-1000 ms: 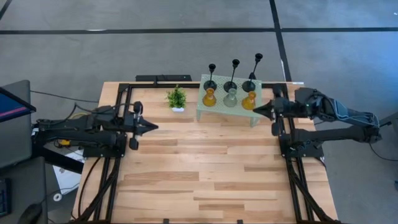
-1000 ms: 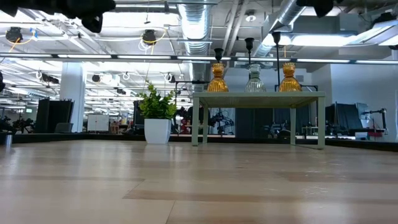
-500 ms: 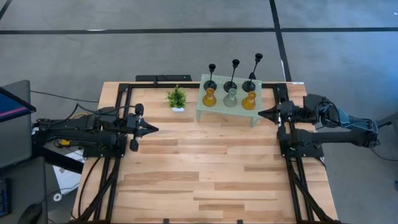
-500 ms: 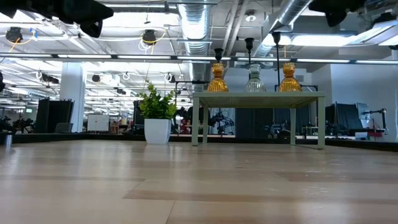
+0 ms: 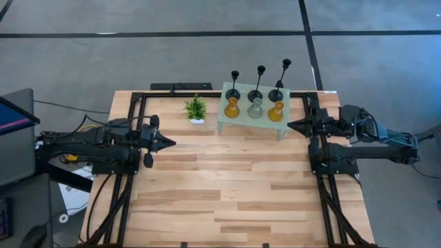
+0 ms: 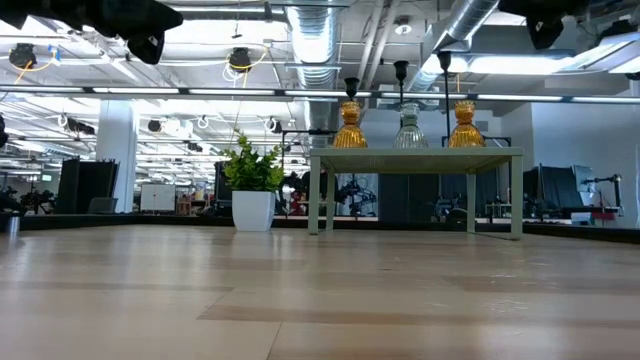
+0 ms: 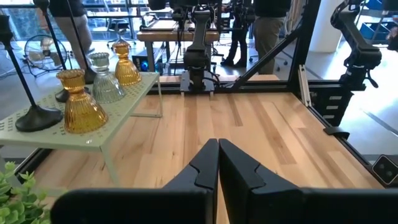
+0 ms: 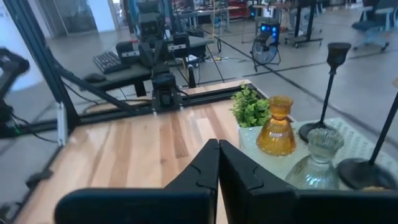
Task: Pick & Place candle stick holders
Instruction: Return to Home Position
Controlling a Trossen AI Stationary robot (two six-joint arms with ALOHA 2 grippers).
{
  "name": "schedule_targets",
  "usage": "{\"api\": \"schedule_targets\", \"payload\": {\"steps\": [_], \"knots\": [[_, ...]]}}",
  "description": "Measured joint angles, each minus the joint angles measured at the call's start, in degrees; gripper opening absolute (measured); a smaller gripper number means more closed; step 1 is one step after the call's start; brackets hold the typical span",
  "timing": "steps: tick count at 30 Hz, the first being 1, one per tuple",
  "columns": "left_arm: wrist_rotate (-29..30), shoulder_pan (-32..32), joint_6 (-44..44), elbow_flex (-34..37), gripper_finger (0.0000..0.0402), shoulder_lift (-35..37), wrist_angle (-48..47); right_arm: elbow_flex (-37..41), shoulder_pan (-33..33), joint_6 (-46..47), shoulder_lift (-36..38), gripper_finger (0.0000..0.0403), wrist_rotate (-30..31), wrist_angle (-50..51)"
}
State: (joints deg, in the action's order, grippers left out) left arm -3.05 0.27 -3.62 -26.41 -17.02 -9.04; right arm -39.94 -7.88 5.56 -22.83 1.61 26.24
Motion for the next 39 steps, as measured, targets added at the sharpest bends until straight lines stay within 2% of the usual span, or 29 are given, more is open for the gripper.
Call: {"api": "schedule_targets", "payload": {"steps": [8,14,20,23,31,39], "knots": [[0.02,0.00,-0.75,0.00,0.0012,0.00,0.09,0.00,0.00,2.01,0.00,0.0000,-0.09,0.00],[0.00,0.00,-2.56,-0.02,0.0012,0.00,-0.47,0.00,0.00,-0.35,0.67,0.0000,-0.61,0.12],[-2.35,0.00,-2.49,-0.02,0.0012,0.13,-2.47,0.00,0.00,-0.48,5.68,0.0000,-7.79,-0.17],[-3.46,0.00,-2.49,0.00,0.0012,0.13,-2.46,0.18,0.00,0.00,9.58,0.0000,-9.08,-0.93],[-3.48,0.00,-2.90,-0.02,0.0012,0.13,-1.72,9.42,0.00,0.51,22.61,0.0000,-9.27,-7.57],[-4.16,0.04,-2.99,-0.02,0.0012,0.13,-1.15,16.27,0.02,0.97,21.00,0.0000,-10.51,-12.64]]}}
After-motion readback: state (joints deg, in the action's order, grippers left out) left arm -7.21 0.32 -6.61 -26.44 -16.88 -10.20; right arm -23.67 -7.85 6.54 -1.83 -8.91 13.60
